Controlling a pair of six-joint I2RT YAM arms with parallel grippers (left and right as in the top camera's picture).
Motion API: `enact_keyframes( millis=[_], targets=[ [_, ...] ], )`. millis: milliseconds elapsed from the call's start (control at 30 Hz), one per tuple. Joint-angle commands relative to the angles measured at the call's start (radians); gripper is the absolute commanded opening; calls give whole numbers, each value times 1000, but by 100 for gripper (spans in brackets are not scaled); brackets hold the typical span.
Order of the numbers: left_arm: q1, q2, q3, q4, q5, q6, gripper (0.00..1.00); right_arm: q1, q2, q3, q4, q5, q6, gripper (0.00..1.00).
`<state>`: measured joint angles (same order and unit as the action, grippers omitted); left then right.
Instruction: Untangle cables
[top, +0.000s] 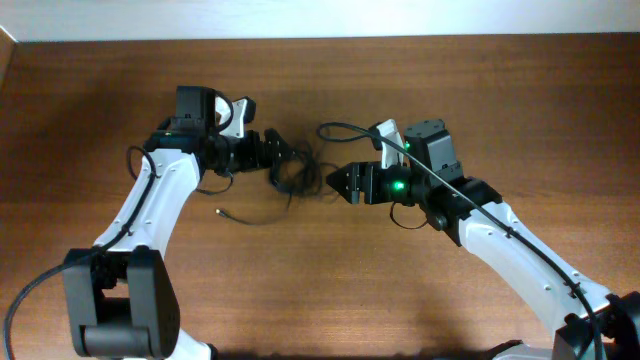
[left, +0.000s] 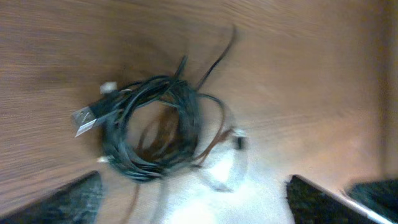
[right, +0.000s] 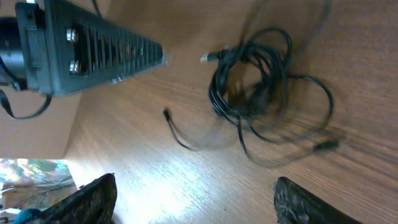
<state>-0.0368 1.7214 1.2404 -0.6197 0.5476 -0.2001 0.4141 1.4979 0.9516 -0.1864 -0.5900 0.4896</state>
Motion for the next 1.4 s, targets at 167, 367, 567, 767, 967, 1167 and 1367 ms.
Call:
enact_keyframes(
  millis=[167,367,567,767,967,1167,1367],
  targets=[
    [84,-22,77,256,119,173,99,3,3,5,-101,82,-48,81],
    [-6,-18,105,306,-139,564,99,-5,3,5,-136,113,-49,82],
    [-201,76,105,420,-401,781,99,-8,3,5,-168,112,-48,82],
    [-229,224,105,439,-408,782,99,-61,-16,5,-323,104,-58,80],
    [-229,299,105,438,-418,834,93,-90,-24,5,-376,101,-75,80],
    [-227,341,105,391,-465,845,78,-90,-24,5,-375,98,-74,80],
    [-206,341,105,366,-466,845,71,-90,-24,5,-375,98,-75,80]
  ],
)
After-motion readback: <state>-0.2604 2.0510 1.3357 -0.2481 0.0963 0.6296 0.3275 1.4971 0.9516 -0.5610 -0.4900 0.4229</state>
